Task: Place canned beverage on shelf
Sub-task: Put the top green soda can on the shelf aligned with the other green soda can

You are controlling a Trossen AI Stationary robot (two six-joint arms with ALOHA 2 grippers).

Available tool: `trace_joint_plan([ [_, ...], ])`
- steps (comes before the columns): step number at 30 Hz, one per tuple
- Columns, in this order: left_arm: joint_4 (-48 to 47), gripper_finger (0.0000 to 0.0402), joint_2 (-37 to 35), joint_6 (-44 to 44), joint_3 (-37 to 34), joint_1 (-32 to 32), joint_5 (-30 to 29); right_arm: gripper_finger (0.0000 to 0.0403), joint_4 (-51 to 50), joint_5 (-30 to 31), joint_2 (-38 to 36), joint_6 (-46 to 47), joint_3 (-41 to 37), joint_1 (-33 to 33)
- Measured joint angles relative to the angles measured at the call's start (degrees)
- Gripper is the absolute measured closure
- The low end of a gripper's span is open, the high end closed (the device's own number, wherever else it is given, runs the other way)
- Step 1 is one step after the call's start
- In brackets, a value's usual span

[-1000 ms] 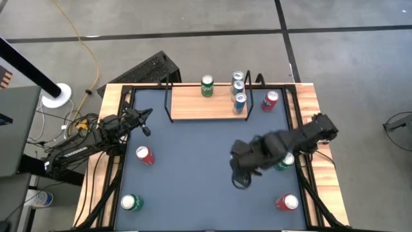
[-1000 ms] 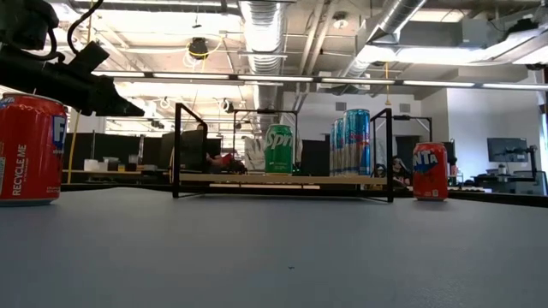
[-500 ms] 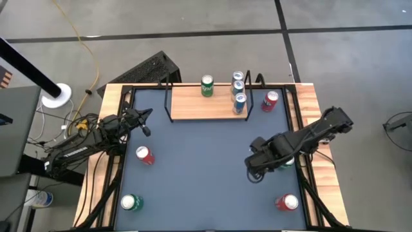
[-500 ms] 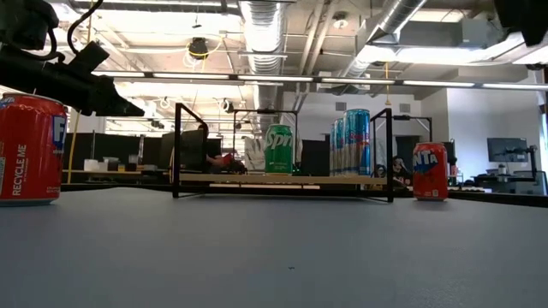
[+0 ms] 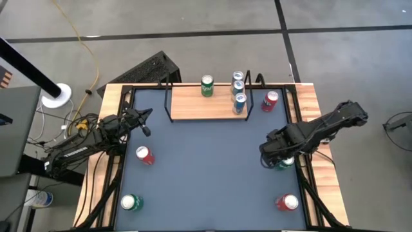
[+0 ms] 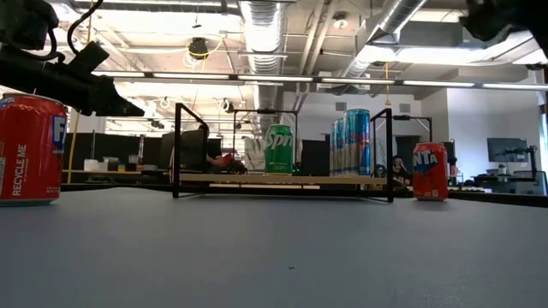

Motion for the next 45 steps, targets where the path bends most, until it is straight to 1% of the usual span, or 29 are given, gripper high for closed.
trace_joint_plan([
  [6, 0.0, 0.0401, 0.0, 0.0, 0.0, 0.0, 0.0, 0.0072, 0.0, -2.7, -3.4, 3.0, -6.2, 0.6],
  [13, 0.0, 0.0401, 0.0, 0.0, 0.0, 0.0, 0.0, 0.0072, 1.3, -2.8, -4.5, 3.7, -10.2, 0.9],
  [19, 0.0, 0.0401, 0.0, 0.0, 0.0, 0.0, 0.0, 0.0072, 7.5, -2.7, -4.5, 2.6, -13.9, 0.9],
  [26, 0.0, 0.0401, 0.0, 0.0, 0.0, 0.0, 0.0, 0.0072, 11.7, -3.7, -4.5, 2.5, -19.1, 0.9],
  [33, 0.0, 0.0401, 0.0, 0.0, 0.0, 0.0, 0.0, 0.0079, 13.1, -3.9, -4.5, 1.3, -19.6, 0.9],
  [41, 0.0, 0.0401, 0.0, 0.0, 0.0, 0.0, 0.0, 0.0115, 13.3, -6.5, -4.5, 1.1, -19.5, 0.9],
  [45, 0.0, 0.0401, 0.0, 0.0, 0.0, 0.0, 0.0, 0.0124, 12.8, -6.7, -4.3, 0.8, -18.6, 0.9],
])
